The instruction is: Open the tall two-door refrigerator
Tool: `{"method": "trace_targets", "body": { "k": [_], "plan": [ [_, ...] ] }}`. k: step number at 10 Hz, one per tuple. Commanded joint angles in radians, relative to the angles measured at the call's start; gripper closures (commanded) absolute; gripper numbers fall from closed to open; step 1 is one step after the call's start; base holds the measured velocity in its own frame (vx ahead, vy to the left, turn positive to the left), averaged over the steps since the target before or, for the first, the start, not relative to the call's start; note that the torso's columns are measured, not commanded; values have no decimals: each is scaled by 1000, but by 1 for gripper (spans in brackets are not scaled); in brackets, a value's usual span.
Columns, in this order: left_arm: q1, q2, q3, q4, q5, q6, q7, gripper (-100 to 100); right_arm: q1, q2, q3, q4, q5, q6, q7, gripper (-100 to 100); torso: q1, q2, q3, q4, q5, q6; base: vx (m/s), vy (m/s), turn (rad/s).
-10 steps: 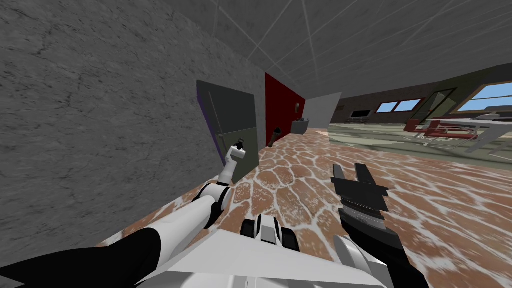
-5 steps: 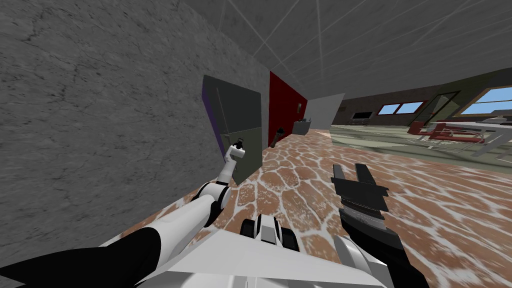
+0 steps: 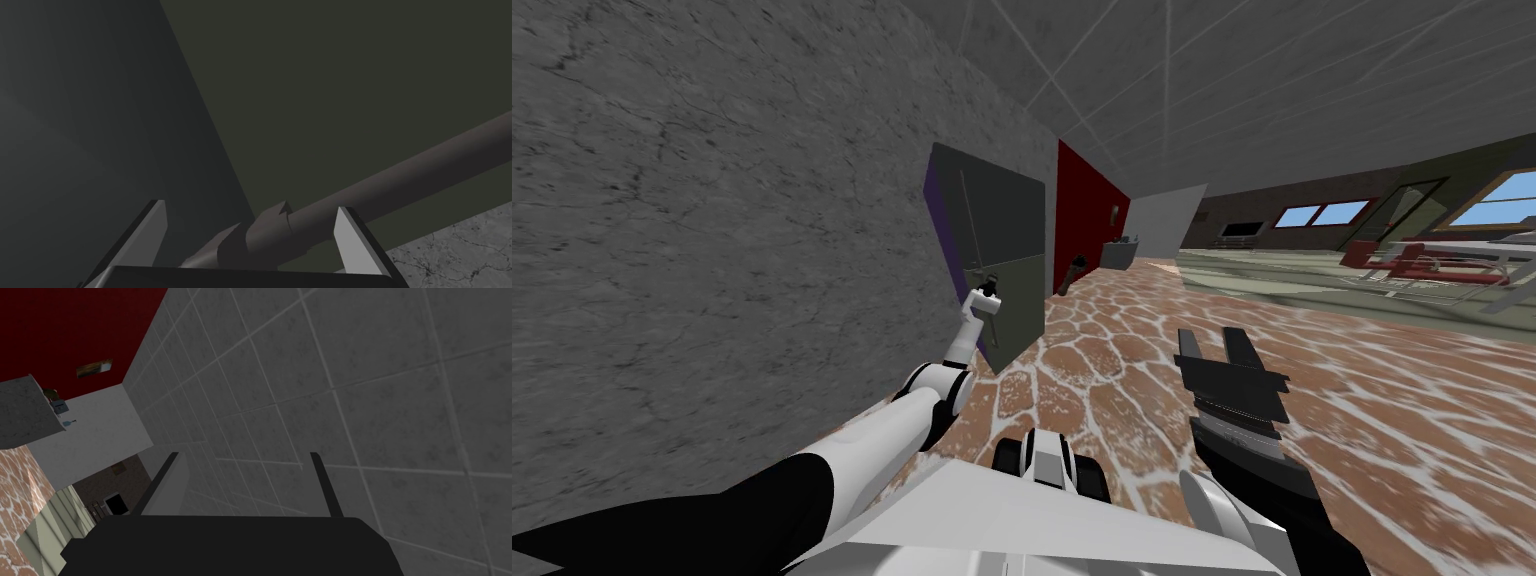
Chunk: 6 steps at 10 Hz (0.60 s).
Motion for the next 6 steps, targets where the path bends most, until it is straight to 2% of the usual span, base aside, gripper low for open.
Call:
{"method": "trace_targets", "body": {
  "k": [1,2,5,6],
  "plan": [
    [-3,10,0,1,11,-5,-3,-100,0,0,0,0,0,0,0,0,-1,0,0,0,0,0,46,218,7],
    [-4,13,0,2,15,-6,-4,-100,0,0,0,0,0,0,0,0,-2,0,0,0,-1,0,53,202,6],
    [-5,14,1,-1,18,-1,-4,-100,0,0,0,0,0,0,0,0,-6,-2,-1,0,-2,0,52,67,-10],
    [-6,15,2,-2,19,0,-4,100,0,0,0,0,0,0,0,0,-5,0,0,0,-1,0,14,7,-12]
  ]
}}
